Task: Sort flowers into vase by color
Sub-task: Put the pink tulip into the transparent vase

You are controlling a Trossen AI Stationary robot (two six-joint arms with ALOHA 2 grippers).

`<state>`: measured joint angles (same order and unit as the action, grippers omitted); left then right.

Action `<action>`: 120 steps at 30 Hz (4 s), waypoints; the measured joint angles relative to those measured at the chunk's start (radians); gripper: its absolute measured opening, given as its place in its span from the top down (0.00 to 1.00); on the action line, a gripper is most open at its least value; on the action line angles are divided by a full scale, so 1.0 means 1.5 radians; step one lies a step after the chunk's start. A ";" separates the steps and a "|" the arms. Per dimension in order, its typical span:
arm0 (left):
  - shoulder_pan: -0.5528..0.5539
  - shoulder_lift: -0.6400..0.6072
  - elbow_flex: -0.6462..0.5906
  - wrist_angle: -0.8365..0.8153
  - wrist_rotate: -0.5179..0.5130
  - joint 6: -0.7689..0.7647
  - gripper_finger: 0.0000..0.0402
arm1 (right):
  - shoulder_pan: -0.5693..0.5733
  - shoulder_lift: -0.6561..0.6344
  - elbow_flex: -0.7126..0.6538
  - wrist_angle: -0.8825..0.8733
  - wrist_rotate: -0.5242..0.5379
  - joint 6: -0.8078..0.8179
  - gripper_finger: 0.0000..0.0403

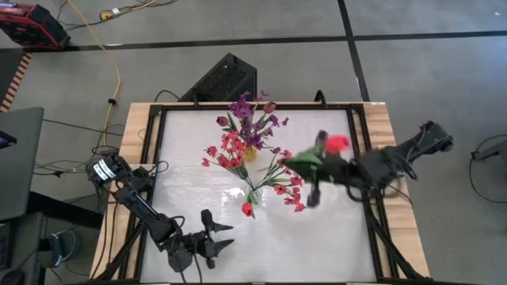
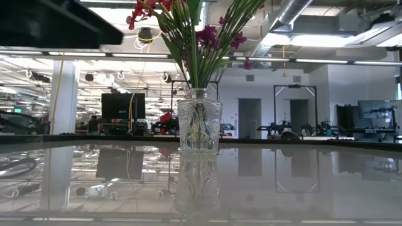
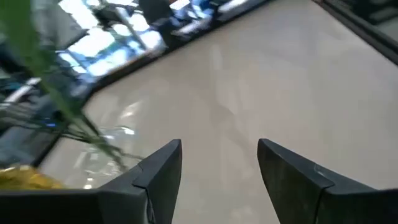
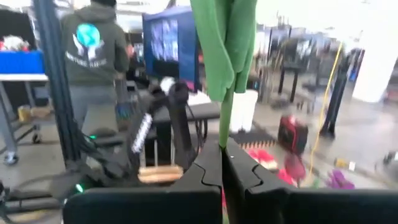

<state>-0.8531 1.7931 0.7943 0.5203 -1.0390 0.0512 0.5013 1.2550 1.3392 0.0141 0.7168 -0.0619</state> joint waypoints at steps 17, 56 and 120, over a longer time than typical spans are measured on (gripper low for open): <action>0.035 -0.278 -0.331 0.295 0.180 -0.089 0.50 | -0.167 -0.016 -0.001 -0.199 -0.135 0.144 0.95; 0.064 -0.148 -0.308 0.422 0.237 -0.082 0.50 | -0.221 0.013 -0.071 -0.292 -0.238 0.204 0.95; 0.071 -0.148 -0.308 0.440 0.251 -0.102 0.50 | -0.540 0.001 -0.180 0.015 -0.847 0.023 0.95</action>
<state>-0.7460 1.5719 0.3321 1.1798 -0.6624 -0.1017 -0.3086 1.2567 1.0694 0.0366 -0.5534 -0.0277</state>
